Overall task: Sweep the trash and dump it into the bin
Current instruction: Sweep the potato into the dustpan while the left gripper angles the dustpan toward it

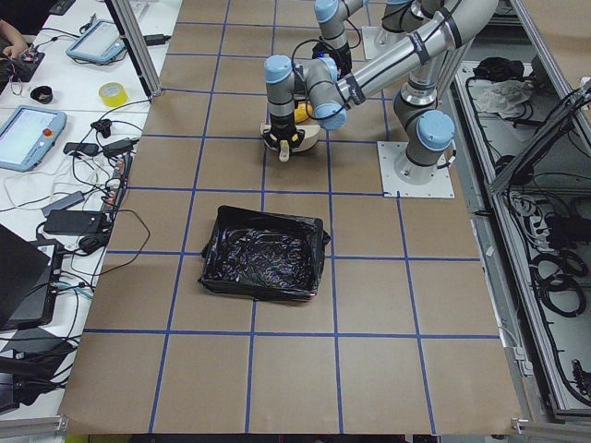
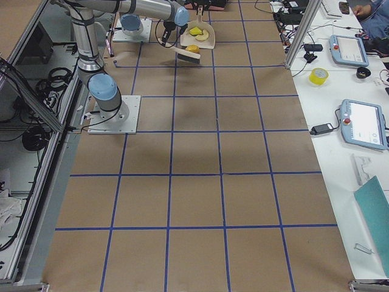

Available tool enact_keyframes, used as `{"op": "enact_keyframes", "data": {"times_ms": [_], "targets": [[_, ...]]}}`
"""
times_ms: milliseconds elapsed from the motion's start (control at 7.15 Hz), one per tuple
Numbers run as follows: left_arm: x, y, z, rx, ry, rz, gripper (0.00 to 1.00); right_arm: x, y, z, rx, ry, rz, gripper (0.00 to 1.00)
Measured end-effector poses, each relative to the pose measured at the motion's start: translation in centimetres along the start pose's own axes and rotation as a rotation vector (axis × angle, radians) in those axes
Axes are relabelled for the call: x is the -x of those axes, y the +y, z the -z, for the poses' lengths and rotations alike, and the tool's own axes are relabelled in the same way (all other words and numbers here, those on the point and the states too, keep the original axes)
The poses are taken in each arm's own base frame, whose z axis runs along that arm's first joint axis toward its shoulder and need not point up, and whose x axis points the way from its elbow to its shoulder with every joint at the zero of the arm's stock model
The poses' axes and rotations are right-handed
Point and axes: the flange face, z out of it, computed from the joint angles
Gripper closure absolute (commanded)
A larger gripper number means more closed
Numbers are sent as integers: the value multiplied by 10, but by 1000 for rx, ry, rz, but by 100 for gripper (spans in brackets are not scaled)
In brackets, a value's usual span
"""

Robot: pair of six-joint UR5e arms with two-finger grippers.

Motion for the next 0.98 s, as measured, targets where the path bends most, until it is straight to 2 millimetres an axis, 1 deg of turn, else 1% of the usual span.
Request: {"op": "enact_keyframes", "data": {"times_ms": [140,280,560,700,840,980], "targets": [[0,0,-1,-1,1,1,100,19,-8,-3,-22,-19,58,100],[1,0,0,-1,0,3,100,41,-17,-1,-38,-36,135,100],[2,0,0,-1,-1,2,100,86,-39,9,-52,-97,256,100],[2,1,-1,-1,-1,2,100,102,-46,15,-52,-119,277,100],[2,1,-1,-1,-1,2,100,107,-48,19,-47,-114,284,100],[3,1,-1,-1,-1,2,100,108,-49,20,-42,-106,287,100]]}}
